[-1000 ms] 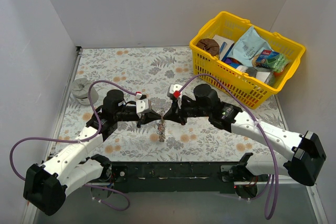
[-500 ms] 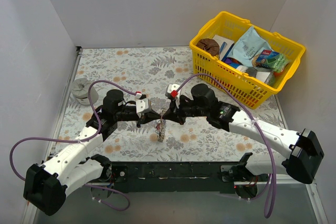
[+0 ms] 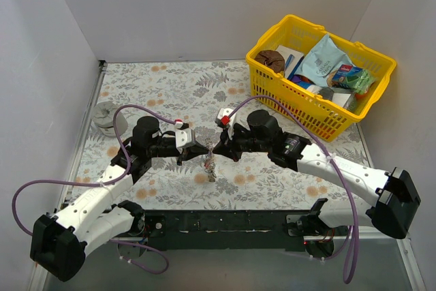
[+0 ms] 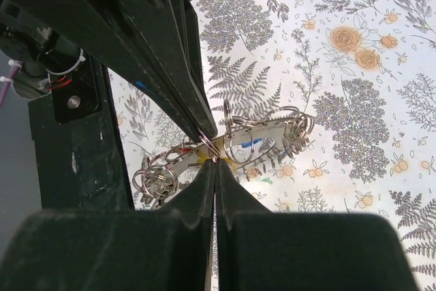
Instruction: Put the keys on the keyring
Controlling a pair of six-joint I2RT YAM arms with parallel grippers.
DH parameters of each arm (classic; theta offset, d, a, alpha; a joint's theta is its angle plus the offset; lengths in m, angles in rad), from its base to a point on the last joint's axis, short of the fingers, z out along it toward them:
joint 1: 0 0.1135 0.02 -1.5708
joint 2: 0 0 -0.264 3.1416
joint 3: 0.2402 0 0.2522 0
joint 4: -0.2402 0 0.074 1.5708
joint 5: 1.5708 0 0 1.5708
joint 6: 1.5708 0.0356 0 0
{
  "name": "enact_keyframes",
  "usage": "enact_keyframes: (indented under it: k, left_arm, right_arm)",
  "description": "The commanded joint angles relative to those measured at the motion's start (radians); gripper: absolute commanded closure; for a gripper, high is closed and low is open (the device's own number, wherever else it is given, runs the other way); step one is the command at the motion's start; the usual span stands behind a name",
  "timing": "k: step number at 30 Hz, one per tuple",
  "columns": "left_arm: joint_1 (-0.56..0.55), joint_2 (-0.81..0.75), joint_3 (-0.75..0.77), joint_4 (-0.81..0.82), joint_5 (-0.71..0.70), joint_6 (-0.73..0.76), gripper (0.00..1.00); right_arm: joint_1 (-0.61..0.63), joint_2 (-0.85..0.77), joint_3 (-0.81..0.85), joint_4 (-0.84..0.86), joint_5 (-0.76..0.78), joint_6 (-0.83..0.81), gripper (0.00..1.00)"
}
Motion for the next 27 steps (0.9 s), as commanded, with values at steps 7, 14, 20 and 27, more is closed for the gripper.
enact_keyframes:
  k: [7, 14, 20, 27]
  left_arm:
    - [-0.005, -0.051, 0.019, 0.015, 0.096, 0.018, 1.00]
    - [-0.005, -0.047, 0.019, 0.015, 0.086, 0.014, 1.00]
    - [-0.007, -0.045, 0.018, 0.015, 0.076, 0.011, 1.00]
    - [-0.007, -0.044, 0.018, 0.015, 0.079, 0.012, 1.00]
  right_arm:
    - [-0.005, -0.050, 0.008, 0.058, 0.086, 0.011, 0.99]
    - [-0.002, -0.085, 0.007, 0.080, 0.015, -0.012, 0.99]
    - [-0.004, -0.092, 0.012, 0.098, -0.067, -0.029, 0.99]
    - [0.001, -0.027, 0.054, 0.043, -0.087, -0.046, 0.99]
